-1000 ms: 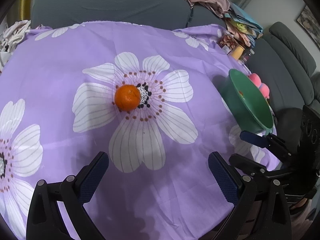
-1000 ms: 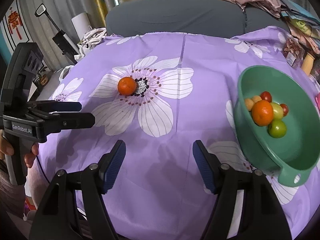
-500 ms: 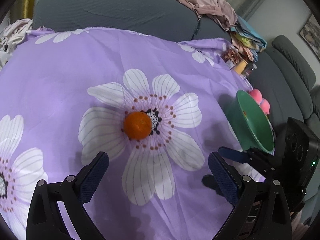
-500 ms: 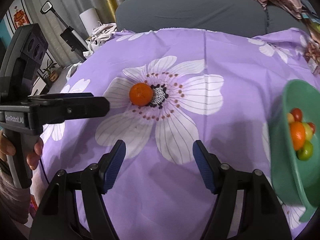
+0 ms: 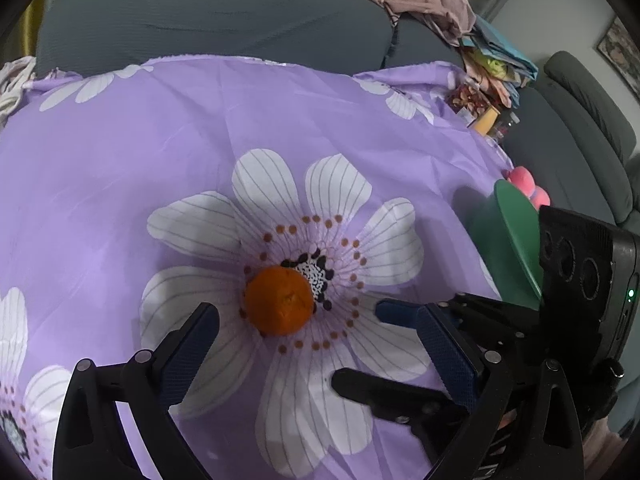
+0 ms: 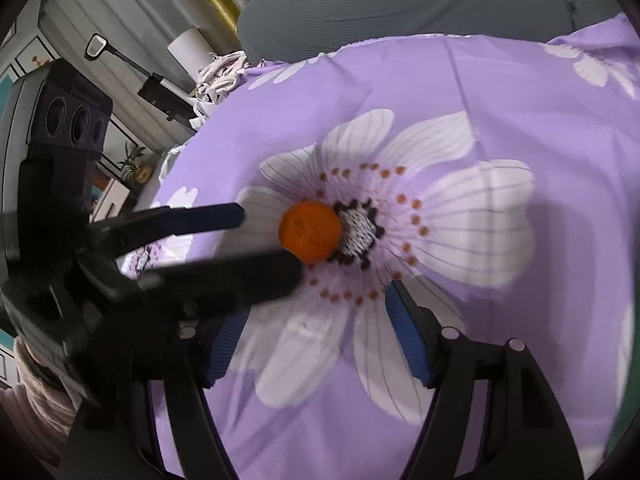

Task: Organize fruits
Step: 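Close the left tool around the small orange, then lift the orange with the left tool and carry it over the bowl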

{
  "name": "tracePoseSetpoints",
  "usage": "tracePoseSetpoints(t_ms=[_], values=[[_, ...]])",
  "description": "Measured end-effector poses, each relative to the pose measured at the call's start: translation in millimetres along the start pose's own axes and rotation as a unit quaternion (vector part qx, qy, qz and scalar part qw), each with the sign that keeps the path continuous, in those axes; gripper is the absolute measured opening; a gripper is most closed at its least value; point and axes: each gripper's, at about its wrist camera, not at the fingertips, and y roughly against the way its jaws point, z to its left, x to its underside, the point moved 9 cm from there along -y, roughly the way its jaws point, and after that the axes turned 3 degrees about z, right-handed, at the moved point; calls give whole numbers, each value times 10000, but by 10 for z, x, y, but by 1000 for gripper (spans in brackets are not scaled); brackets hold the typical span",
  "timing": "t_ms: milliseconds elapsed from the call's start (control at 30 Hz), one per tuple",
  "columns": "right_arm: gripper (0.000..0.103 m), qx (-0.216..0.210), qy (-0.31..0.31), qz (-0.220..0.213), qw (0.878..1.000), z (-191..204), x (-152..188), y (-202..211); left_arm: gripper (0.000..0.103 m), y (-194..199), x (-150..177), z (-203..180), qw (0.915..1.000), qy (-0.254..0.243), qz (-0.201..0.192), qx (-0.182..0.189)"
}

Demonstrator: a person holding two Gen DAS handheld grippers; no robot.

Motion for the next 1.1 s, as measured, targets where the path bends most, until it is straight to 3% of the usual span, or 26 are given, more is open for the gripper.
tracePoseSetpoints(t_ms=[33,267,567,667,733,1100], values=[[70,-28,-10,12,10000,5,-15,-28,90,-23,-6,10,10000,5,27,-2],[69,-213,-78,116,9997,38,-109,-225,78,-133,-20,101,9998,31,171,15],[42,-94,43,162,9998,29,-168,-348,60,-215,-24,182,9994,160,269,134],[41,-62,120,156,9998,26,-168,-364,57,-208,-28,221,9992,252,257,198],[41,-45,133,140,9998,19,-175,-365,45,-194,-24,275,9990,331,238,175],[40,-196,8,10,9998,61,-112,-237,42,-41,27,106,9993,217,190,227]])
